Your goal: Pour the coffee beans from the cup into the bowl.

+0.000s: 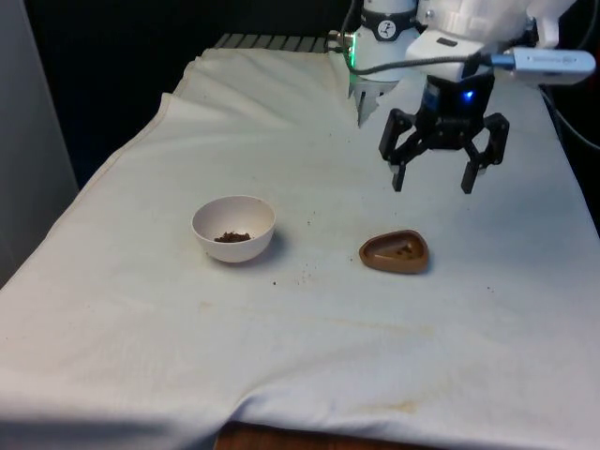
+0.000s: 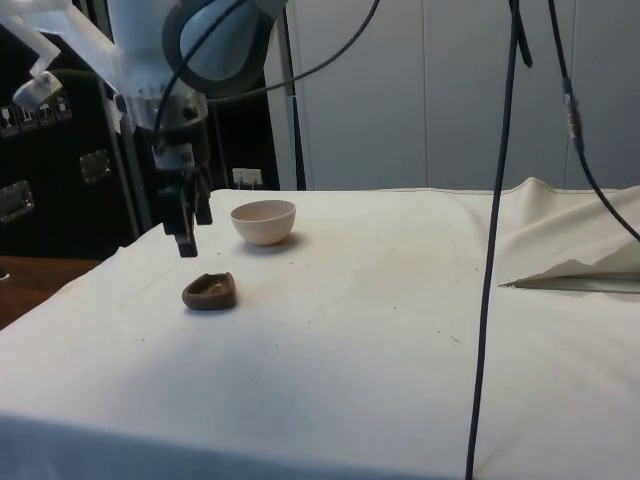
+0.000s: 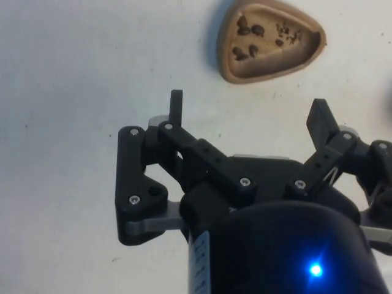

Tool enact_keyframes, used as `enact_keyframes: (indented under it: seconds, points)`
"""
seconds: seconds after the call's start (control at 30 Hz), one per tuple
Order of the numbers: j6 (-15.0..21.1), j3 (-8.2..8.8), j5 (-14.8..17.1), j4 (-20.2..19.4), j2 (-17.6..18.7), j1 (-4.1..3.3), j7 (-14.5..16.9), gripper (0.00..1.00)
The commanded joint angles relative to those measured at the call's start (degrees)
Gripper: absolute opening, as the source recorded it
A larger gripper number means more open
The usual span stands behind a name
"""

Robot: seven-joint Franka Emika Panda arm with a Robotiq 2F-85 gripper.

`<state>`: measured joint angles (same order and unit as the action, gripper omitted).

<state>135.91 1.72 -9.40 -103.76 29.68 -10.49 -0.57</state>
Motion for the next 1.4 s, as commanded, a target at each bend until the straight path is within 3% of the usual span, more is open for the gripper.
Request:
enact_keyframes:
  seconds: [0.0, 0.3, 0.73, 0.77, 0.97, 1.07, 1.37]
  points:
    - [-0.46, -0.06, 0.11, -0.46, -1.03, 0.00, 0.06, 1.00]
    - [-3.78, -0.11, 0.06, -0.29, -4.01, 0.69, 0.80, 1.00]
    - [-7.85, 0.46, -0.11, 0.34, -7.45, 3.04, 3.78, 1.00]
    - [-7.22, 0.34, 0.00, 0.23, -7.05, 2.92, 3.44, 1.00]
    - [-9.17, 0.80, -0.06, 0.57, -8.71, 4.35, 5.39, 1.00]
    - [-8.88, 0.86, 0.00, 0.63, -8.77, 4.53, 5.56, 1.00]
    - [-10.94, 1.49, 0.06, 1.32, -10.49, 6.19, 7.91, 1.00]
